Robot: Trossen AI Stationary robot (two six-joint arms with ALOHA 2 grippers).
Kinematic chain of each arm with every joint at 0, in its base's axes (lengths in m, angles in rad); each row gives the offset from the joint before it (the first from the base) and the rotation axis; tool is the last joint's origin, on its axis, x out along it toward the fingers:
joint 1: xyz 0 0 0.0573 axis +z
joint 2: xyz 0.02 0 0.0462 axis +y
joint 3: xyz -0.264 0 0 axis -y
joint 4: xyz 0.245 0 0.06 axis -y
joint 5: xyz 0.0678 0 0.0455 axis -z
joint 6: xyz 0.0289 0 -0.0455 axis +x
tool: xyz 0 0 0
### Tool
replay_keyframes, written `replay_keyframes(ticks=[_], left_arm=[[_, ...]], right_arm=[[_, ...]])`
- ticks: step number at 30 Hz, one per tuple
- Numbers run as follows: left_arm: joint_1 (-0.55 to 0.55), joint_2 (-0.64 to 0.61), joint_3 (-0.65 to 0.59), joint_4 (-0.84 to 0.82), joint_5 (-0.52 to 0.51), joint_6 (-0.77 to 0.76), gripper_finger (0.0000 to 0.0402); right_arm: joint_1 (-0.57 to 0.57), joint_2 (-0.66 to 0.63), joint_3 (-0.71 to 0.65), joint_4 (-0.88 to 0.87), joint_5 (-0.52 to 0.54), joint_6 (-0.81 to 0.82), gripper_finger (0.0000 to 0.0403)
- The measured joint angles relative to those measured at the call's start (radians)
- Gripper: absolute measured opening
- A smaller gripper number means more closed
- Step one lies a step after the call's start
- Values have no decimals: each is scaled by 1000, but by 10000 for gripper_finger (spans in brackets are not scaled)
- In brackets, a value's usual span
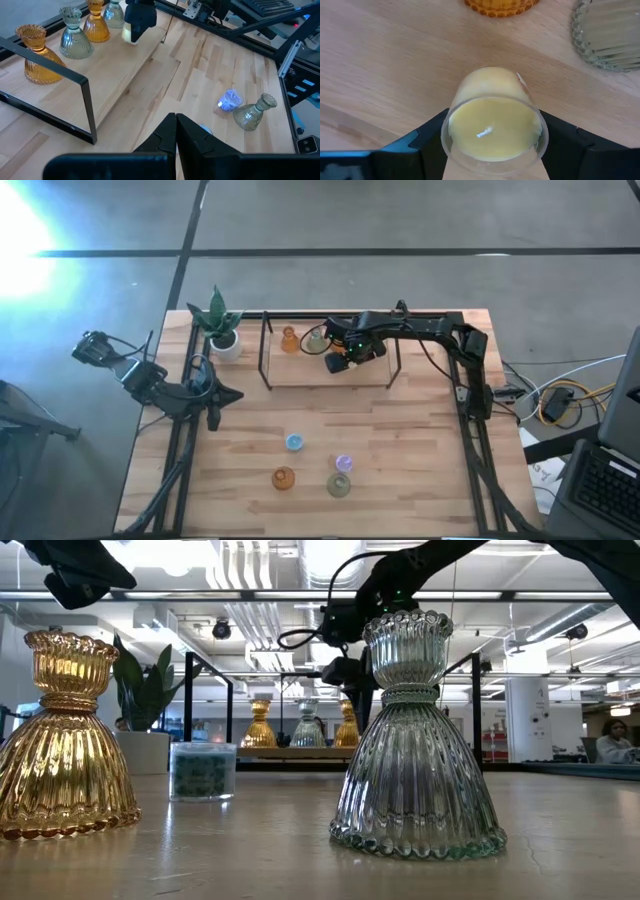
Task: Pick & Place candle stick holders
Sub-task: Put the yellow candle on the shelf
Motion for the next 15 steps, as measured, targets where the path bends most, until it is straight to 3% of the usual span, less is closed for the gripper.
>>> replay_keyframes(ticks=[15], left_arm=[[0,0,0,0,-2,-1,12]], right_arm=[[3,-5,0,2,4,-22,310]])
